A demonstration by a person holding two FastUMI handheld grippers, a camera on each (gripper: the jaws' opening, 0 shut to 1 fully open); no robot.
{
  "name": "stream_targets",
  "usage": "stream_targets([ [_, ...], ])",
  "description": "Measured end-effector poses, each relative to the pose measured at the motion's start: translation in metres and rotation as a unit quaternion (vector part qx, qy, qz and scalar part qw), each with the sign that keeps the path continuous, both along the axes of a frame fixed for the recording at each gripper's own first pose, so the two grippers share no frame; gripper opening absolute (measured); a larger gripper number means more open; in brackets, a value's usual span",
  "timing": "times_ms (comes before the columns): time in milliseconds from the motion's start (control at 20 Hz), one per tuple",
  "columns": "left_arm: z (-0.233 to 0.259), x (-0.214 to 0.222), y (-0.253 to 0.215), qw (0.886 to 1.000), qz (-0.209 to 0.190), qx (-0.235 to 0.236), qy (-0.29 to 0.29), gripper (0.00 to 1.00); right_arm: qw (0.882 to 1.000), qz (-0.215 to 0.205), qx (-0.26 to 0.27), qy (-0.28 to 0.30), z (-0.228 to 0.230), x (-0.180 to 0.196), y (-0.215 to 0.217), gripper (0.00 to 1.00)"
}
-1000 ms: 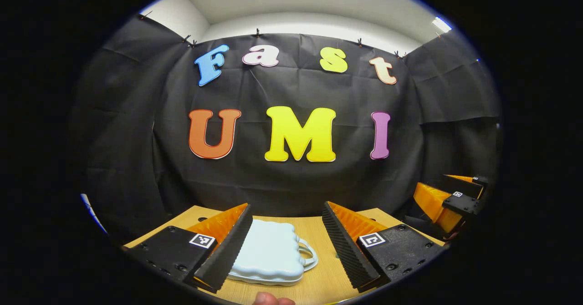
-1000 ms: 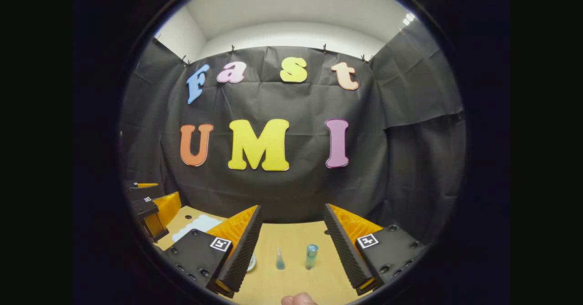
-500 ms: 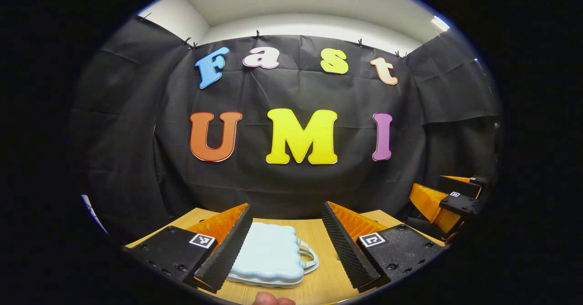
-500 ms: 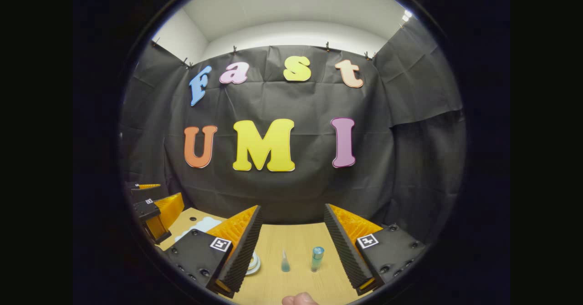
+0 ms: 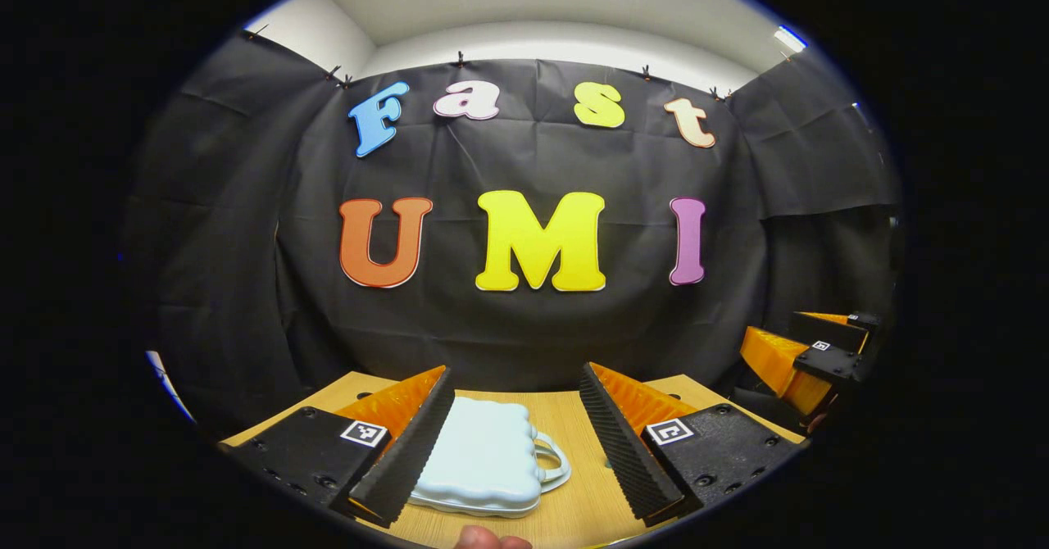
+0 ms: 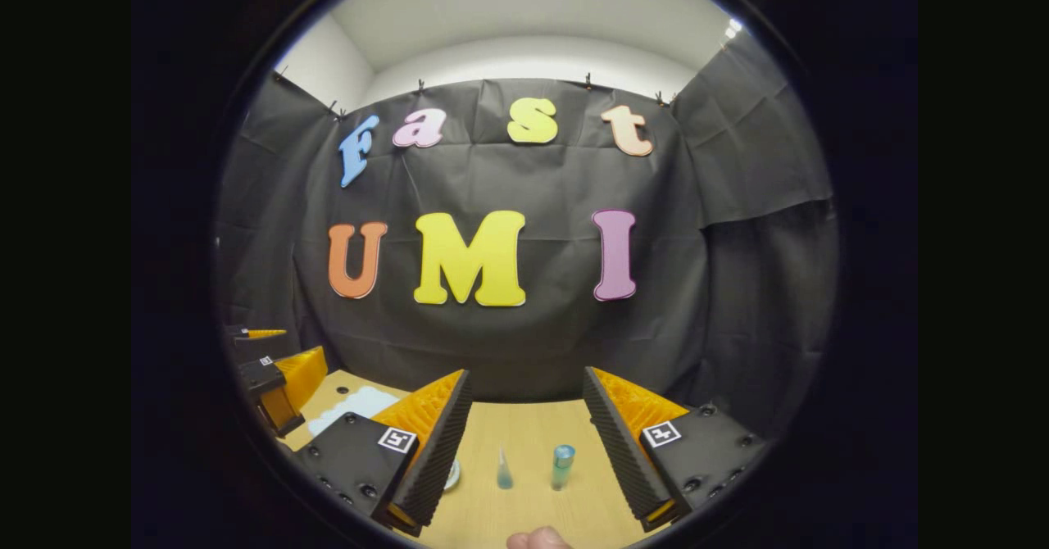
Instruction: First open the suitcase, pack the skin care products into it, and then close the suitcase.
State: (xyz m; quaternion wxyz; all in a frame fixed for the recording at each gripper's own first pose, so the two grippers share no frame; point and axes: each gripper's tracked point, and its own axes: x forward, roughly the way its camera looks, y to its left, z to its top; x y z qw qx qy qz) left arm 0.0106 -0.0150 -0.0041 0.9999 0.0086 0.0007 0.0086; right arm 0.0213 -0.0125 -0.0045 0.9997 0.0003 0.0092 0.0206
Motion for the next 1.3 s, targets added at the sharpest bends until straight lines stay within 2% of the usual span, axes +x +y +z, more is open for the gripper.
stream_targets([
  [300,-0.017,0.007,-0.015,1.000,-0.015,0.000,0.019,0.98,1.000,-0.015,-0.007,0.001,-0.002,0.004,-0.026,0.81],
  [350,-0.023,0.009,-0.020,0.999,-0.022,0.005,0.027,0.98,1.000,-0.017,-0.006,0.002,-0.004,0.005,-0.031,0.77],
  [400,-0.027,0.012,-0.025,0.999,-0.028,0.012,0.033,0.99,1.000,-0.019,-0.006,0.004,-0.005,0.006,-0.035,0.81],
  [600,-0.061,0.022,-0.047,0.993,-0.068,0.058,0.082,0.99,0.999,-0.024,-0.012,0.017,-0.018,0.009,-0.055,0.81],
  [700,-0.081,0.028,-0.058,0.985,-0.092,0.103,0.109,0.99,0.999,-0.032,-0.014,0.029,-0.027,0.009,-0.070,0.81],
  [800,-0.105,0.035,-0.068,0.969,-0.122,0.172,0.130,1.00,0.998,-0.042,-0.011,0.040,-0.036,0.009,-0.084,0.81],
  [900,-0.127,0.042,-0.071,0.947,-0.146,0.242,0.151,1.00,0.997,-0.050,-0.015,0.051,-0.046,0.008,-0.097,0.81],
  [1000,-0.155,0.052,-0.070,0.920,-0.162,0.309,0.181,0.99,0.996,-0.061,-0.016,0.059,-0.054,0.007,-0.111,0.77],
  [1100,-0.179,0.063,-0.068,0.891,-0.177,0.365,0.203,0.99,0.995,-0.075,-0.012,0.070,-0.062,0.008,-0.126,0.81],
  [1150,-0.187,0.069,-0.070,0.877,-0.184,0.390,0.211,0.99,0.994,-0.081,-0.012,0.073,-0.065,0.009,-0.132,0.77],
  [1200,-0.197,0.075,-0.071,0.865,-0.191,0.410,0.220,0.99,0.993,-0.087,-0.012,0.074,-0.065,0.010,-0.138,0.81],
  [1300,-0.219,0.080,-0.068,0.842,-0.191,0.440,0.245,0.99,0.992,-0.098,-0.012,0.073,-0.064,0.011,-0.149,0.81],
])
